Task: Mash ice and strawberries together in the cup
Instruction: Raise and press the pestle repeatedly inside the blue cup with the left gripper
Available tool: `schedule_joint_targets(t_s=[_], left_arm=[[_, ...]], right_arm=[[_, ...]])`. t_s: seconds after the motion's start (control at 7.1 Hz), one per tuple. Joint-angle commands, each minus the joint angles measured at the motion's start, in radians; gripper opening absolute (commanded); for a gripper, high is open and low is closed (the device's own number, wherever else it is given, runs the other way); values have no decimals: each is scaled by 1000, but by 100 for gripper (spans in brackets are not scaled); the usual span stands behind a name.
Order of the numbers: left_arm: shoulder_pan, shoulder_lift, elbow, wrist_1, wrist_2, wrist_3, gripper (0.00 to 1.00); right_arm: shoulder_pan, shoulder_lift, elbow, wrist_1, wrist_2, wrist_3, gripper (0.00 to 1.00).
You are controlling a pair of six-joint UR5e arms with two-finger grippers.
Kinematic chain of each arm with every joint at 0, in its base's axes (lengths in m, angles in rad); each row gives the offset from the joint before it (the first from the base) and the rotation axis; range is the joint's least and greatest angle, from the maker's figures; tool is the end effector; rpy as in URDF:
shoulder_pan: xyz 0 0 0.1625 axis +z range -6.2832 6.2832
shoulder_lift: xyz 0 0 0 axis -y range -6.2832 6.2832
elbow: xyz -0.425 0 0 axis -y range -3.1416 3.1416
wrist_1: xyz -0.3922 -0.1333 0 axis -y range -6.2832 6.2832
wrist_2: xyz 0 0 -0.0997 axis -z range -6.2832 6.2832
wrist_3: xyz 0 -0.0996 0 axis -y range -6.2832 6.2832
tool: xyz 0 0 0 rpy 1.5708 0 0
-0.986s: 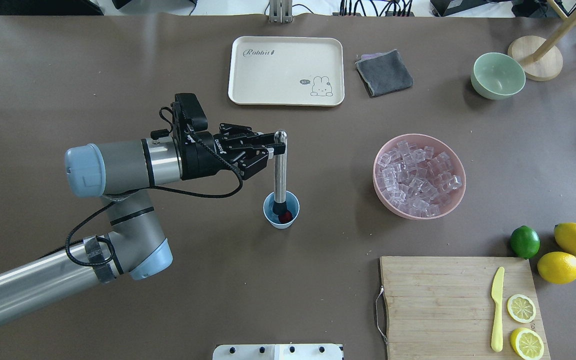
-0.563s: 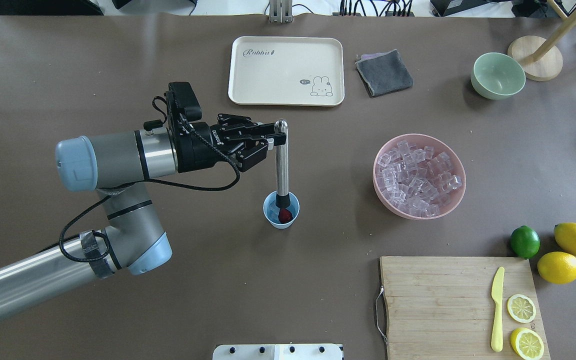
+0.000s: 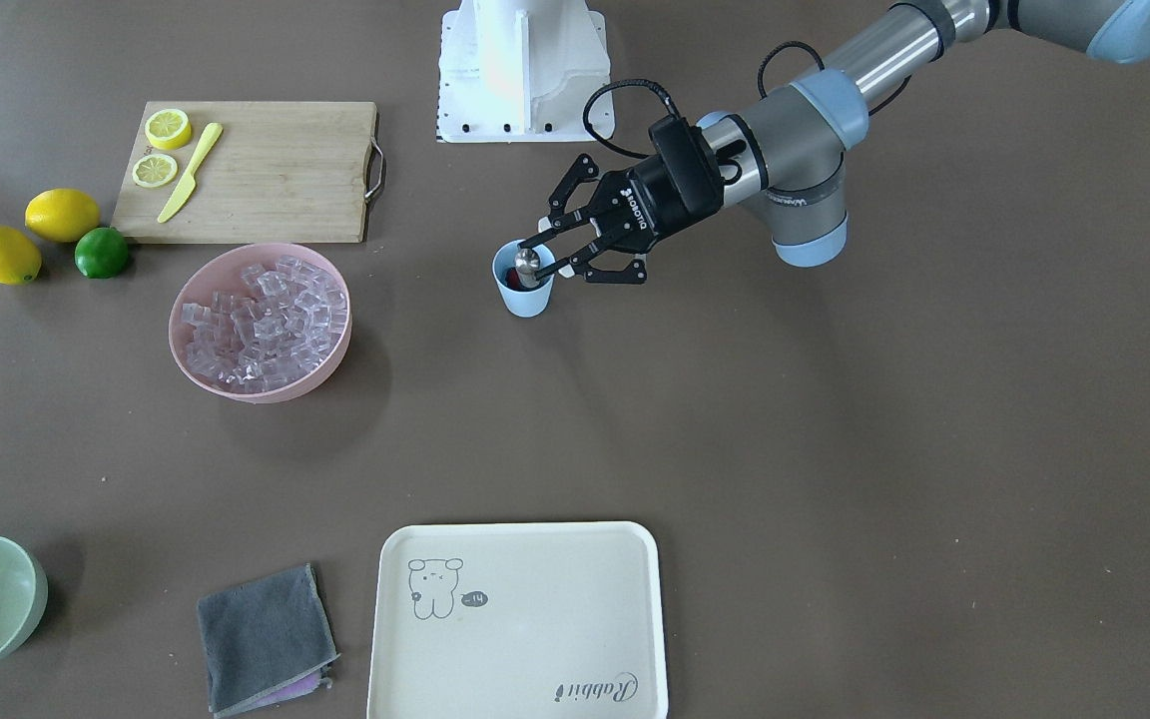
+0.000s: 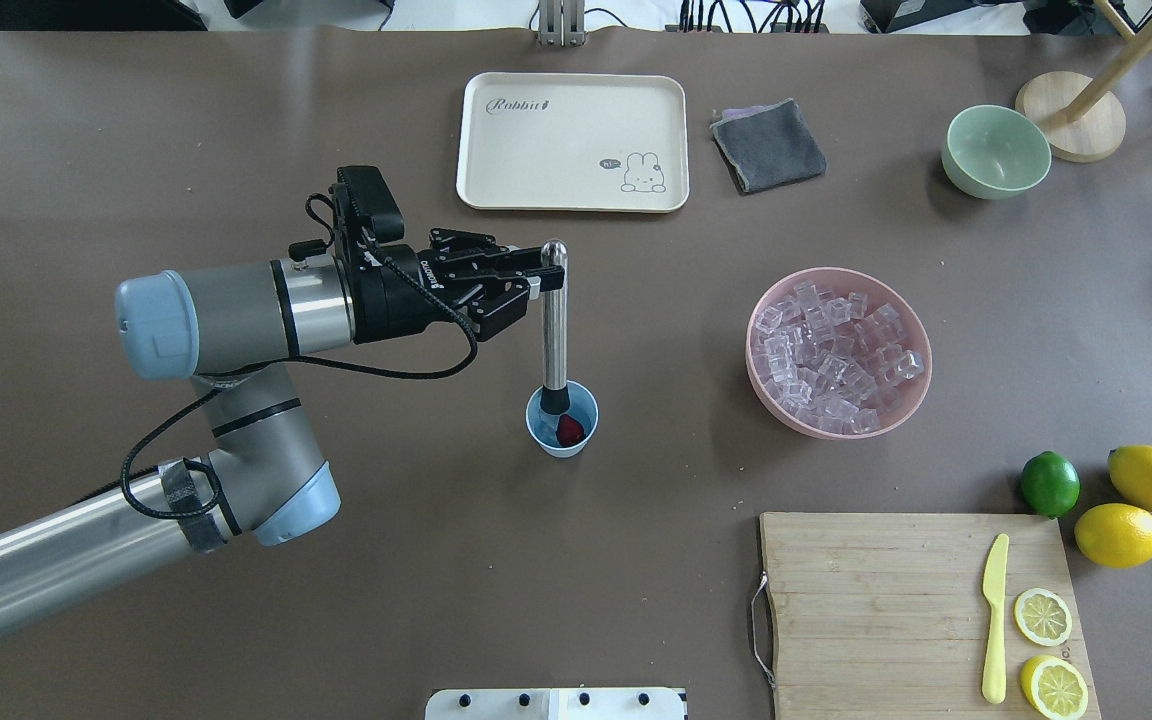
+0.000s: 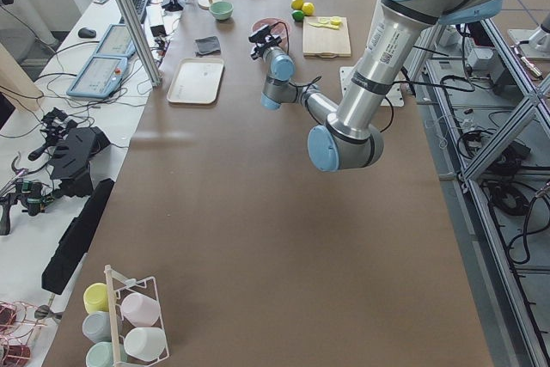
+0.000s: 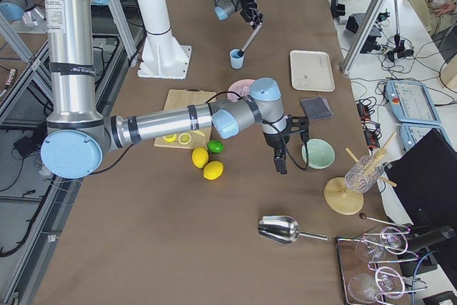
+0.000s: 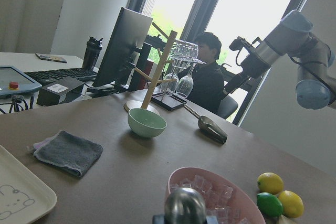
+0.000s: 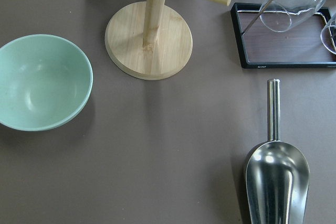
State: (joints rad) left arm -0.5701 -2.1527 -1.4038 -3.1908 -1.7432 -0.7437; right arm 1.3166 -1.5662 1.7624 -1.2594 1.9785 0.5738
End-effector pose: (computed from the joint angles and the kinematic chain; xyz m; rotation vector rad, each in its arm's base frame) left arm 0.4724 -0.4409 0.2264 1.2293 1.6330 0.3365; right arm -0.0395 -0.5251 0.5425 0.2982 -0.5673 0.2052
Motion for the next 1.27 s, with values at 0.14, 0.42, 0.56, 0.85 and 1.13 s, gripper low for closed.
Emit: schedule_joint_targets(t_s=[0.14, 0.42, 0.56, 0.85, 1.13], left_arm=[[16, -1, 14, 0, 4, -2, 0], [29, -6, 14, -1, 5, -2, 0], [27, -12, 6, -1, 4, -8, 0], [7, -15, -39, 3, -4, -57, 0], [-100, -15, -67, 11, -97, -164, 0]], right_arm=[[1, -6, -1, 0, -1, 0, 100], [1, -11, 0, 0, -1, 0, 100], [1, -12, 2, 0, -1, 0, 100], [1, -14, 5, 0, -1, 0, 100], [1, -11, 6, 2, -1, 0, 100]])
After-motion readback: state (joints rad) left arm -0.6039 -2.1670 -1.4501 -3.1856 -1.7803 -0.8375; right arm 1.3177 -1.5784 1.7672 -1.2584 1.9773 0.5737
